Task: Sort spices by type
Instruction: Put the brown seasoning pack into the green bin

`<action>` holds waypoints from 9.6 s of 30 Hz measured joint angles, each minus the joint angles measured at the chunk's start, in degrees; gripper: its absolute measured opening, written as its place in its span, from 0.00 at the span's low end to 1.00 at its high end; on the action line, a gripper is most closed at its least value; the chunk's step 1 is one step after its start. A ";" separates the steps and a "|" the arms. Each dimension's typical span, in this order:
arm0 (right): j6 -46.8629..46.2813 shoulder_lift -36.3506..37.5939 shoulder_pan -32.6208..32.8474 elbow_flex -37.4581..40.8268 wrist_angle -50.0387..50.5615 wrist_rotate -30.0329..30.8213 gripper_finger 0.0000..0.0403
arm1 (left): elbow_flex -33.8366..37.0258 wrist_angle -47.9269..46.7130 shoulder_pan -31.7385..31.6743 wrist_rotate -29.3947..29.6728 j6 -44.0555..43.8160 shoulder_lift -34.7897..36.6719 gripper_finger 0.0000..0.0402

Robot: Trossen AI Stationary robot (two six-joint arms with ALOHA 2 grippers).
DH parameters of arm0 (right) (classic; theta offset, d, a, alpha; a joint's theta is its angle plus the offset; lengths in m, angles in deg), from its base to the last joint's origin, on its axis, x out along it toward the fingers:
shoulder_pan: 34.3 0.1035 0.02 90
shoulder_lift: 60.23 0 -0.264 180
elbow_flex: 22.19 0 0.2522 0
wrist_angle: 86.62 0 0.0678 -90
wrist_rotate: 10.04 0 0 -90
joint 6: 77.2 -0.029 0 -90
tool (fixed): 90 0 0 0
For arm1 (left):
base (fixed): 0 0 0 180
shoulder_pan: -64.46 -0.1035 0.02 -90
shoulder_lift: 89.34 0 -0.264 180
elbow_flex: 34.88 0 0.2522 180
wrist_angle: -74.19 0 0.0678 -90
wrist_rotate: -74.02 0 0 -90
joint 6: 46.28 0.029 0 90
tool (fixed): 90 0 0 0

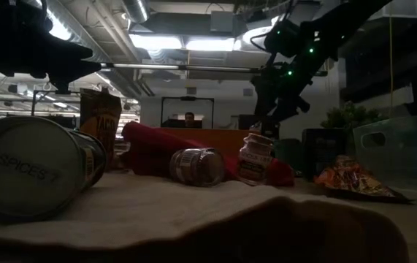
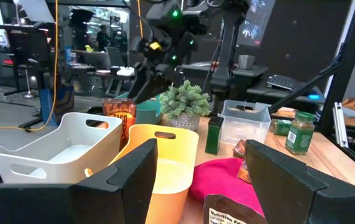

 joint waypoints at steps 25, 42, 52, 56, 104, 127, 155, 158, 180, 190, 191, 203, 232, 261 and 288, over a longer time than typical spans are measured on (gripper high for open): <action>2.64 -10.13 -0.09 0.02 -4.77 3.34 0.55 | -0.01 0.00 0.00 0.02 0.01 -0.01 0.57; 4.12 -11.22 -0.09 -0.41 -6.47 1.77 0.03 | -0.01 -0.02 0.00 0.02 0.00 0.00 0.57; 10.22 -11.21 0.00 -15.13 12.30 1.64 0.03 | -0.02 -0.02 0.02 0.02 0.00 -0.02 0.57; 13.21 -11.21 0.00 -23.93 22.35 2.34 0.01 | -0.01 -0.02 0.00 0.02 0.00 -0.02 0.57; 11.36 -3.74 -11.00 -6.15 20.10 6.21 0.01 | -0.01 0.00 0.00 0.01 -1.29 -0.02 0.57; 9.85 -3.74 -10.80 -3.26 17.75 3.19 0.28 | -0.02 0.00 0.00 0.02 -1.28 0.00 0.57; 10.15 -3.74 -10.78 -25.59 52.66 -2.97 0.33 | 0.00 3.31 0.01 0.16 -10.34 -0.02 0.57; 10.16 -3.74 -10.78 -26.03 51.72 -3.73 0.33 | 0.00 6.53 0.02 0.17 -16.09 -0.02 0.57; 10.06 -3.74 -10.78 -26.01 51.22 -3.85 0.33 | -25.62 -3.72 6.84 -0.04 -15.60 -34.51 0.57; 10.00 -3.74 -10.78 -26.01 51.22 -3.85 0.33 | -43.50 -35.54 6.86 -2.10 -39.39 -51.10 0.57; 9.98 -3.74 -10.78 -26.01 51.22 -3.85 0.33 | -43.90 -36.69 6.86 -2.95 -41.33 -52.27 0.57; 9.96 -3.74 -10.78 -25.99 50.87 -3.85 0.33 | -44.06 -38.14 6.88 -6.76 -50.26 -65.00 0.57; 9.96 -3.74 -10.78 -25.99 50.82 -3.85 0.33 | -44.02 -36.96 6.71 -5.77 -51.90 -79.19 0.22; 23.85 -3.74 -10.78 -25.94 45.89 -34.39 0.33 | -50.88 -29.37 0.57 -5.88 -29.97 -70.44 0.01; 32.56 -3.78 13.54 -25.94 5.14 -33.12 0.33 | -50.89 -8.37 -3.36 -6.32 -17.88 -70.47 0.01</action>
